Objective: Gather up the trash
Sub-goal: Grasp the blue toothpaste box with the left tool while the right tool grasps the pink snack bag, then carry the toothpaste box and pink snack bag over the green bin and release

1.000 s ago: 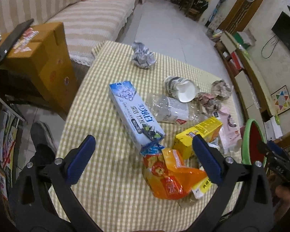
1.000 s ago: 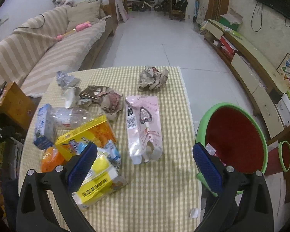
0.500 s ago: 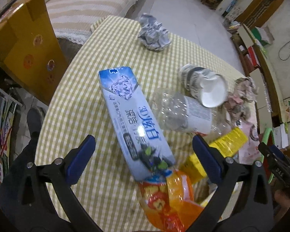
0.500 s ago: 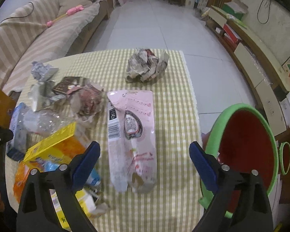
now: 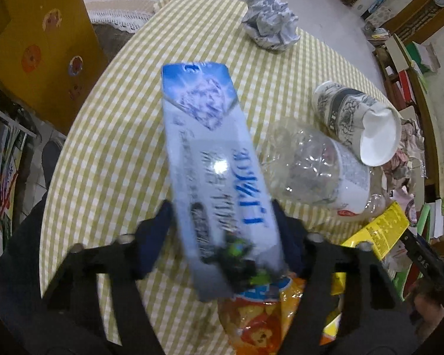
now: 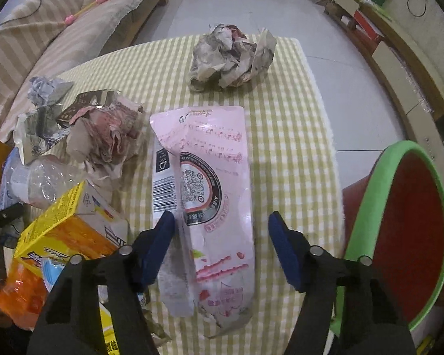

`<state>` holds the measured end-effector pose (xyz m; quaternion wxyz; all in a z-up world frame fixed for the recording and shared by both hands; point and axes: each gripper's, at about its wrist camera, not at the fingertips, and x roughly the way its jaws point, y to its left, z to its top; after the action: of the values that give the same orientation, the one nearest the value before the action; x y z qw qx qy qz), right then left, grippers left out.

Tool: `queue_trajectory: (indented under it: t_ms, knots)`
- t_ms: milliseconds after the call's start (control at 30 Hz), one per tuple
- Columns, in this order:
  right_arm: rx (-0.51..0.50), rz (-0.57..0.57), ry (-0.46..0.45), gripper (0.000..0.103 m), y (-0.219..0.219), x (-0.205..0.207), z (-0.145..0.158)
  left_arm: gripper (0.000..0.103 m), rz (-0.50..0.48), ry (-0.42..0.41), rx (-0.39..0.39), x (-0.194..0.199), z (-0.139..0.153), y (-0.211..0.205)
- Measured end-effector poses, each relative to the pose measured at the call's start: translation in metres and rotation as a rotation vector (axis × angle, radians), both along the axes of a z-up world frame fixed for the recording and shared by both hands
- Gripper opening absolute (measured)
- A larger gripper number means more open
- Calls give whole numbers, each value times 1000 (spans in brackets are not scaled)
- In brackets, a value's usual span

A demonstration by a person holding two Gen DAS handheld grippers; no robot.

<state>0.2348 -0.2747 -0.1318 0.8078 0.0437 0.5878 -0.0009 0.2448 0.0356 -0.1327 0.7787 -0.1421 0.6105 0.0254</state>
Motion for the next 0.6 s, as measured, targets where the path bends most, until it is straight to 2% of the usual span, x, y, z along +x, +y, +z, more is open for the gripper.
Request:
queue_trajectory:
  t_ms: [67, 167, 600]
  knots:
    - [21, 6, 2, 48, -1, -1, 1, 53, -4, -10, -4, -3, 1, 1]
    - [-4, 6, -5, 42, 2, -3, 5, 49, -13, -22, -9, -10, 3, 4]
    - [-30, -4, -94, 38, 3, -28, 43, 47, -58, -139, 90, -37, 37, 14]
